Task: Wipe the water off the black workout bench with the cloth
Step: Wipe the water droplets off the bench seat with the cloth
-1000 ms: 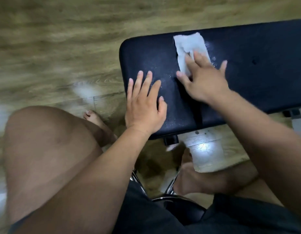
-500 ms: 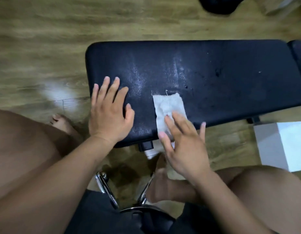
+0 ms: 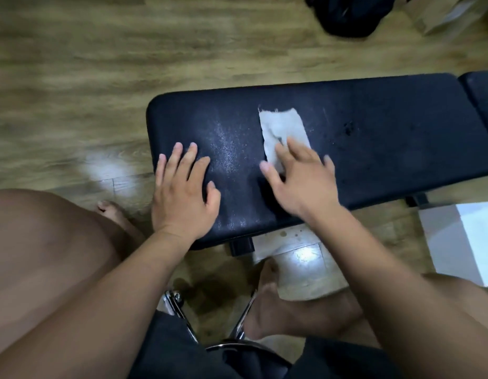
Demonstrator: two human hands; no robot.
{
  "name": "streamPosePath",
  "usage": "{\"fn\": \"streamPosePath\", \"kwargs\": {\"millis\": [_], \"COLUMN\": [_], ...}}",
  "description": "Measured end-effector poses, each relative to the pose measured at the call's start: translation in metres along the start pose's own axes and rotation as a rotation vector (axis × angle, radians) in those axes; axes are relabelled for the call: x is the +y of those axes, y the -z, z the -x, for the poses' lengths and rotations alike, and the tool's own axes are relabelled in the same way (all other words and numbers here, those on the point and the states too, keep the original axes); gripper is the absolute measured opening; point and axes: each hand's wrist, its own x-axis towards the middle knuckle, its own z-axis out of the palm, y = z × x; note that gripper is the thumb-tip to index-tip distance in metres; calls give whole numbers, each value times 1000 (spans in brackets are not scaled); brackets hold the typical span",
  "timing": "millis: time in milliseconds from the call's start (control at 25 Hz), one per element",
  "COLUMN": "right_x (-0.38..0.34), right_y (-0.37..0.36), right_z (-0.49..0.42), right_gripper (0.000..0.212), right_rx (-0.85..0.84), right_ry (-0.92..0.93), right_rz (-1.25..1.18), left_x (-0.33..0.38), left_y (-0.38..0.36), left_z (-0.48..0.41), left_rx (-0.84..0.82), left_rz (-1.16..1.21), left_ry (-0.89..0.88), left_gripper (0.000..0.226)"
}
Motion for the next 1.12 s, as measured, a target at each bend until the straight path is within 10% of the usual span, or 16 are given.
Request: {"fn": "streamPosePath", "kwargs": {"millis": [160, 480, 720, 960, 1120], "right_x": [17, -48, -38, 60, -18], "right_y": [-21, 12, -23, -30, -45], "right_z": [110, -90, 43, 59, 86], "right_gripper": [72, 79, 69, 58, 64], "right_rx": [-65, -24, 12, 98, 155], "right_ry": [-8, 34, 182, -182, -44], "right_rz": [38, -36, -27, -203, -224], "left_x": [-1, -3, -3, -2, -2], "left_y": [-1, -1, -3, -1, 0], "left_z": [2, 1, 2, 1, -1], "left_rx": [4, 11, 19, -2, -8], "left_rz": [-5, 6, -9, 23, 32], "left_ry": [-11, -13, -10, 6, 13], "left_gripper": [48, 48, 49, 48, 50]}}
